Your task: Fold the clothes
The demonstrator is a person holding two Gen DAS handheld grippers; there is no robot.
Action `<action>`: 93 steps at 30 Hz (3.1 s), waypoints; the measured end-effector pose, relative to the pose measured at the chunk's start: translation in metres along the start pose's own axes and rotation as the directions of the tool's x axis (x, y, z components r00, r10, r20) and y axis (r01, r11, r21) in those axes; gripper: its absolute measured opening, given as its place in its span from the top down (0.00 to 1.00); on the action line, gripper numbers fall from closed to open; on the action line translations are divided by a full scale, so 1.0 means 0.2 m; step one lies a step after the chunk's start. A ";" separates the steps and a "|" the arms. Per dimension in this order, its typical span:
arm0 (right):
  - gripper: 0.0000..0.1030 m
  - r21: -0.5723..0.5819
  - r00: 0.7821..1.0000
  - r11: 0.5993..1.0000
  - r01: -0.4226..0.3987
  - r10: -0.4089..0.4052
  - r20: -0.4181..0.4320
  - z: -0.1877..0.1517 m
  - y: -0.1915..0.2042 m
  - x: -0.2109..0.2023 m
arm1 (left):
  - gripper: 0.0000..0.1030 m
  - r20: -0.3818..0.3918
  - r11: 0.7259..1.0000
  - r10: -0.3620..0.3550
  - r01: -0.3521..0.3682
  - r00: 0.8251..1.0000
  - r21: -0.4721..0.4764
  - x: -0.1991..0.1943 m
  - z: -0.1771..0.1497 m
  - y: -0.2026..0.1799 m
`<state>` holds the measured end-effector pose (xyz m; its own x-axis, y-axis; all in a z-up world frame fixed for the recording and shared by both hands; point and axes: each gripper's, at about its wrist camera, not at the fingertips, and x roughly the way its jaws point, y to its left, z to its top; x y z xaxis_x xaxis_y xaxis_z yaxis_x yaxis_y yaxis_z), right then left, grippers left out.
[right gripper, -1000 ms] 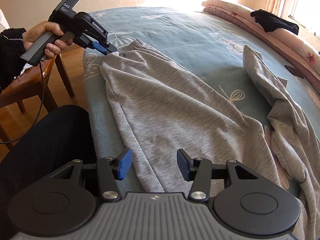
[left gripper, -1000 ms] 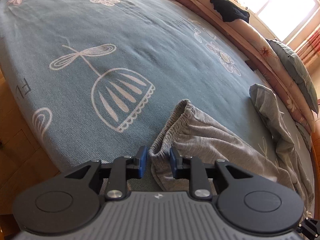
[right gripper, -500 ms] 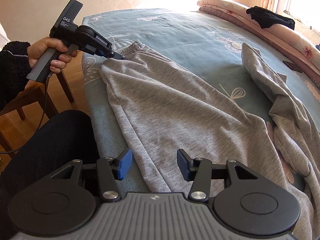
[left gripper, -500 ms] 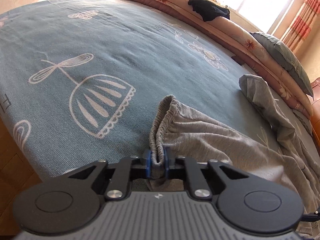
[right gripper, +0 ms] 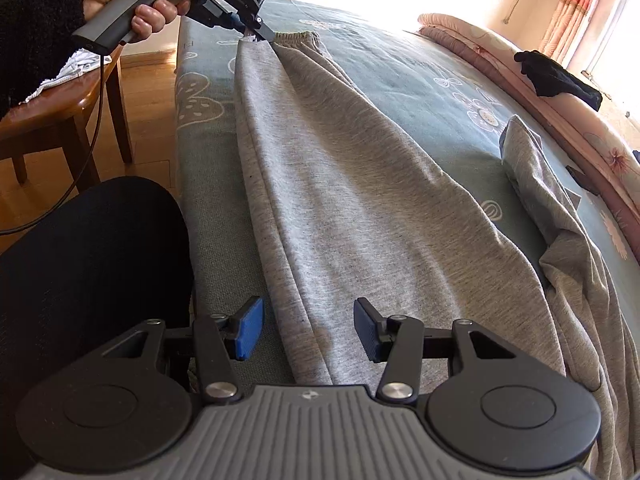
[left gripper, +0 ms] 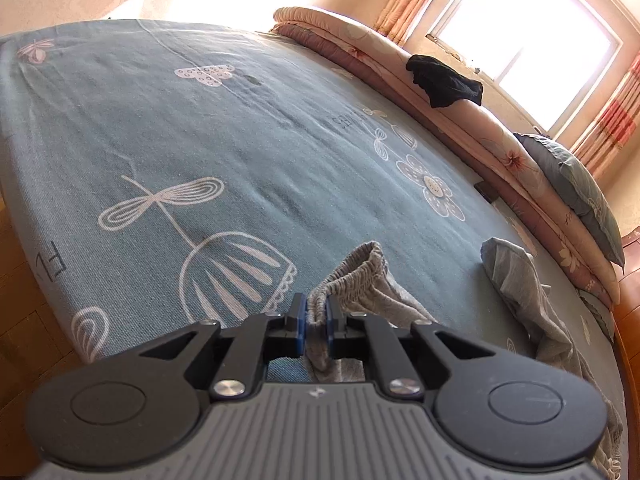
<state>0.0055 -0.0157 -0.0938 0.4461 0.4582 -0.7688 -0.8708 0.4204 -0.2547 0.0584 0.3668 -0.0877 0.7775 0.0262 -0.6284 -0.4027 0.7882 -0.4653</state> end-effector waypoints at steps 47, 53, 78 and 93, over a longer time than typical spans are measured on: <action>0.68 0.257 0.981 0.950 0.175 -0.145 -0.131 -0.34 -1.13 -0.17 | 0.61 -0.161 0.832 -0.058 0.137 0.985 0.537 0.11 -0.11 -0.64; 0.68 0.184 0.981 0.983 0.010 0.026 -0.192 -0.42 -1.20 0.01 | 0.61 -0.291 0.699 -0.034 0.231 0.956 0.677 0.35 -0.20 -0.85; 0.94 0.286 0.986 0.958 0.005 0.044 -0.163 -0.47 -1.32 0.10 | 0.50 -0.373 0.555 0.025 0.297 0.928 0.777 0.51 -0.24 -0.91; 0.69 0.342 0.998 0.937 0.065 -0.058 -0.031 -0.38 -1.09 -0.21 | 0.51 -0.450 0.606 -0.052 0.386 0.892 0.695 0.37 -0.32 -0.80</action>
<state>0.1601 -0.1868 -0.0507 0.4893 0.4089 -0.7703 -0.7165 0.6920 -0.0878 0.1500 0.2026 -0.0997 0.4966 -0.2942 -0.8166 0.3920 0.9154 -0.0914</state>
